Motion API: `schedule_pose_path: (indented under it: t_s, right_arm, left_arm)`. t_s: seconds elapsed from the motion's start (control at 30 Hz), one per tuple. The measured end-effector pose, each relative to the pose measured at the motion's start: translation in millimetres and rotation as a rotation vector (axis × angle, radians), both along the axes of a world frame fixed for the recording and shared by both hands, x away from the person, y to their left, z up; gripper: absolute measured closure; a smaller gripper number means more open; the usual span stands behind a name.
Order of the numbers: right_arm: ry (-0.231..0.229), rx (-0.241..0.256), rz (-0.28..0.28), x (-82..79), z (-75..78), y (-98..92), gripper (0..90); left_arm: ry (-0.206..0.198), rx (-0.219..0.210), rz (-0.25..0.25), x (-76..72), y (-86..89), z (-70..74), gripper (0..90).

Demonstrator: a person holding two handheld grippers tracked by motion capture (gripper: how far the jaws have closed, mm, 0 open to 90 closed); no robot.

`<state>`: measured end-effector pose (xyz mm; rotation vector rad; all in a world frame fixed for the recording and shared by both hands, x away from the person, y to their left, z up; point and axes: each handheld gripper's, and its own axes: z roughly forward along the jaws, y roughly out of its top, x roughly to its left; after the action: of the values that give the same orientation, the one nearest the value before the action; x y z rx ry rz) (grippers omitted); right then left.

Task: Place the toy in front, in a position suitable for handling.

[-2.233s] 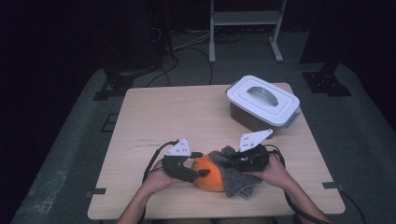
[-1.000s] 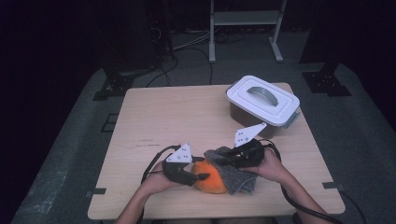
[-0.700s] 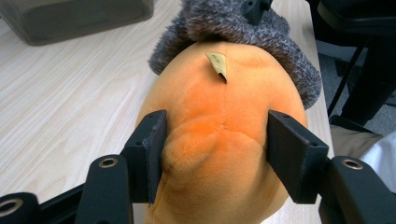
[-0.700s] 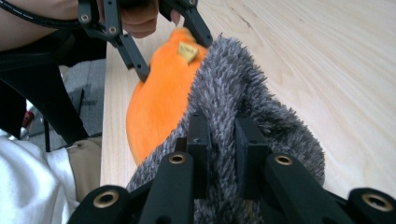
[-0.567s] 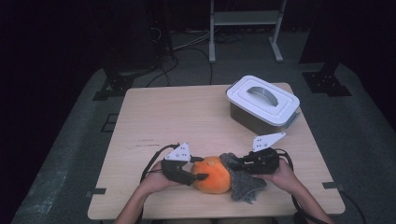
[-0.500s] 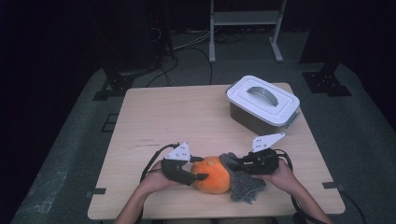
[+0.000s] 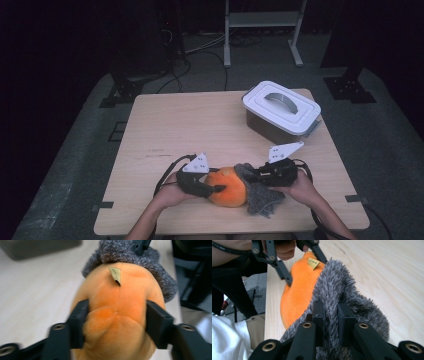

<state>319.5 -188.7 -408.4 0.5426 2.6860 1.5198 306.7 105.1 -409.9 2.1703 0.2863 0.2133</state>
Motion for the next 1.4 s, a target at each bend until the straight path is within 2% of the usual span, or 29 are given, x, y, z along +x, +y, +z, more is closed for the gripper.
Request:
schedule_pose_path:
  t_s: [0.07, 0.13, 0.17, 0.27, 0.33, 0.4, 0.47, 0.5, 0.53, 0.6, 0.63, 0.7, 0.8, 0.93, 1.0, 1.1, 1.23, 1.33, 1.4]
  right_arm:
    - [-0.018, 0.007, -0.002, 2.3, 7.3, -0.3, 78.0]
    - [-0.033, 0.03, 0.001, 4.6, 15.1, 1.4, 78.1]
    - [-0.04, 0.031, 0.005, 5.3, 18.9, 3.7, 78.0]
    - [-0.055, 0.003, 0.015, 8.4, 20.3, 12.8, 78.1]
    - [-0.04, -0.004, 0.015, 10.9, 14.2, 16.0, 78.2]
    - [-0.031, 0.003, 0.016, 11.1, 8.7, 18.6, 78.3]
    - [-0.029, 0.002, 0.026, 8.6, 5.4, 22.6, 78.4]
    - [-0.031, -0.003, 0.036, 5.2, 5.2, 25.7, 78.4]
    - [-0.038, -0.007, 0.044, 3.0, 5.6, 27.6, 78.3]
    - [-0.065, -0.036, 0.056, -3.1, 7.8, 31.6, 78.3]
    - [-0.069, -0.041, 0.055, -4.2, 8.1, 31.0, 78.3]
    - [-0.064, -0.039, 0.054, -3.2, 7.6, 25.7, 78.3]
    - [-0.048, -0.042, 0.031, -0.9, 2.9, 13.8, 78.3]
    - [-0.008, -0.058, -0.028, 3.2, -8.4, -7.3, 78.1]
    - [-0.009, -0.066, -0.035, 3.4, -9.0, -11.2, 78.1]
    - [-0.03, -0.052, -0.021, 2.8, 1.0, -7.0, 78.1]
    - [-0.078, -0.024, 0.012, 4.1, 19.3, 10.5, 77.9]
    - [-0.103, -0.055, 0.022, 5.8, 21.6, 23.3, 77.8]
    - [-0.084, -0.039, 0.022, 8.1, 18.3, 24.4, 77.8]
  left_arm:
    - [-0.071, -0.022, 0.002, -2.5, -0.8, 1.6, 48.5]
    - [-0.138, -0.007, 0.007, -4.2, -4.1, 2.1, 49.4]
    - [-0.157, -0.006, 0.007, -4.4, -5.3, 1.6, 49.3]
    - [-0.133, -0.008, 0.016, 0.5, -3.3, -2.1, 48.3]
    - [-0.059, -0.027, 0.032, 5.7, 1.1, -4.6, 43.1]
    - [0.002, -0.033, 0.034, 8.5, 3.6, -3.8, 32.9]
    - [0.086, -0.049, 0.042, 12.0, 4.3, -2.5, 21.2]
    - [0.098, -0.046, 0.048, 12.7, 4.5, -2.9, 17.5]
    - [0.11, -0.036, 0.04, 13.3, 5.0, -4.8, 17.7]
    - [0.089, -0.027, 0.03, 10.9, 6.2, -6.9, 26.7]
    - [0.078, -0.024, 0.028, 9.7, 6.3, -6.8, 32.8]
    - [0.059, -0.016, 0.02, 7.5, 6.1, -6.1, 38.2]
    - [0.059, -0.022, 0.013, 8.0, 7.5, -7.5, 41.7]
    - [0.058, -0.024, 0.007, 8.4, 7.0, -7.8, 42.6]
    - [0.053, -0.022, 0.008, 8.1, 5.6, -7.1, 42.7]
    - [0.024, -0.018, 0.005, 6.1, 2.8, -5.5, 44.8]
    - [-0.021, -0.022, 0.005, 3.6, -0.8, -2.8, 45.8]
    - [-0.015, -0.029, 0.022, 7.8, 3.8, -3.0, 45.8]
    - [-0.011, -0.032, 0.025, 9.0, 6.8, -3.9, 45.7]
